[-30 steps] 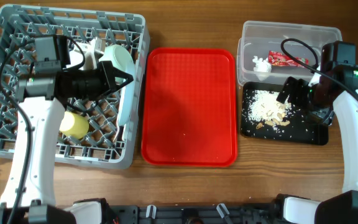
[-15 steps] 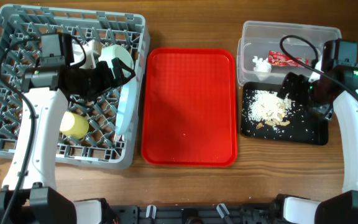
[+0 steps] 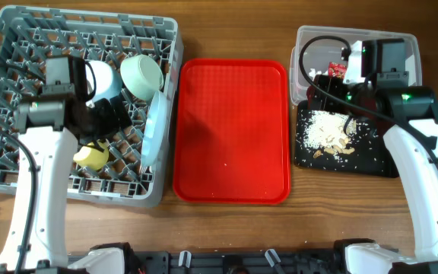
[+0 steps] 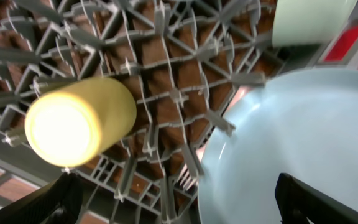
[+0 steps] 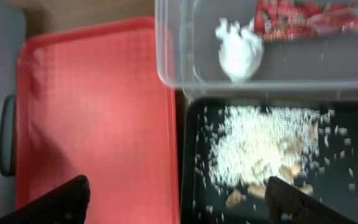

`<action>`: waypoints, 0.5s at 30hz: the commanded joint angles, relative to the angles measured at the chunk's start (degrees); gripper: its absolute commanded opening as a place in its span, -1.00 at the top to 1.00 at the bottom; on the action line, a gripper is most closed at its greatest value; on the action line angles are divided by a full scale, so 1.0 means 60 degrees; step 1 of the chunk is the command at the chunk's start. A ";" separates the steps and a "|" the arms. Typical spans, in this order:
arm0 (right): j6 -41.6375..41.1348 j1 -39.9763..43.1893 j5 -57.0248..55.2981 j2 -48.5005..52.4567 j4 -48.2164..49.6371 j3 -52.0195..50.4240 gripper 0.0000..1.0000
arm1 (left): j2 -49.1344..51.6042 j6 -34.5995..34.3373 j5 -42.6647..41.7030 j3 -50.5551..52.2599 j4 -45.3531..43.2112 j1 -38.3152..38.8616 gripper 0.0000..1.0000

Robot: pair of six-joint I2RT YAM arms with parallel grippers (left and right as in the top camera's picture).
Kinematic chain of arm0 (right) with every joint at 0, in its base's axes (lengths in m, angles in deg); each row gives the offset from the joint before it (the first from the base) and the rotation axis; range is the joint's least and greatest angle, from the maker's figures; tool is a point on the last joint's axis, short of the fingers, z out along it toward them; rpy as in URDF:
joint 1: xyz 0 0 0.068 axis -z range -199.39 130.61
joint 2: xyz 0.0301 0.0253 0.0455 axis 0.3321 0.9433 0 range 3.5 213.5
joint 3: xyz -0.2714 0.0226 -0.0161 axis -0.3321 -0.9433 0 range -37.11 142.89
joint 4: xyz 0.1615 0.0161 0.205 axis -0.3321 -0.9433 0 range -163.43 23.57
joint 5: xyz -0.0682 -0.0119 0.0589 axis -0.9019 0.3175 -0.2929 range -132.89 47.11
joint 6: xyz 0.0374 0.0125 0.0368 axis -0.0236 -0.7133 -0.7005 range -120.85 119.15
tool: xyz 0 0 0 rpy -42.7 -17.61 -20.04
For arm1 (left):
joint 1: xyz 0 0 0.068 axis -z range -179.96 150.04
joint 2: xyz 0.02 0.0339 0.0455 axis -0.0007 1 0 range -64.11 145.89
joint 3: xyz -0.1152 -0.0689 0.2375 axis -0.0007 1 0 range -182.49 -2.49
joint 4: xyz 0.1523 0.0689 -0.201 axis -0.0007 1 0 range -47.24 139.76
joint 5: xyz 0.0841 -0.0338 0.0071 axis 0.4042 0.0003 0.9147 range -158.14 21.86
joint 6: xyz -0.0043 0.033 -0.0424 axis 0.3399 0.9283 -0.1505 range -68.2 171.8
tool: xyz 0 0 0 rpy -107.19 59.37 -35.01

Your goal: Sort waste into correct bins and load items into the dishwasher rack

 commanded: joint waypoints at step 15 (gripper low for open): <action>-0.0648 -0.0022 -0.1282 -0.6149 0.0262 -0.3756 -0.99 | -0.8266 -0.0193 0.0182 0.4834 -0.2714 0.1428 -1.00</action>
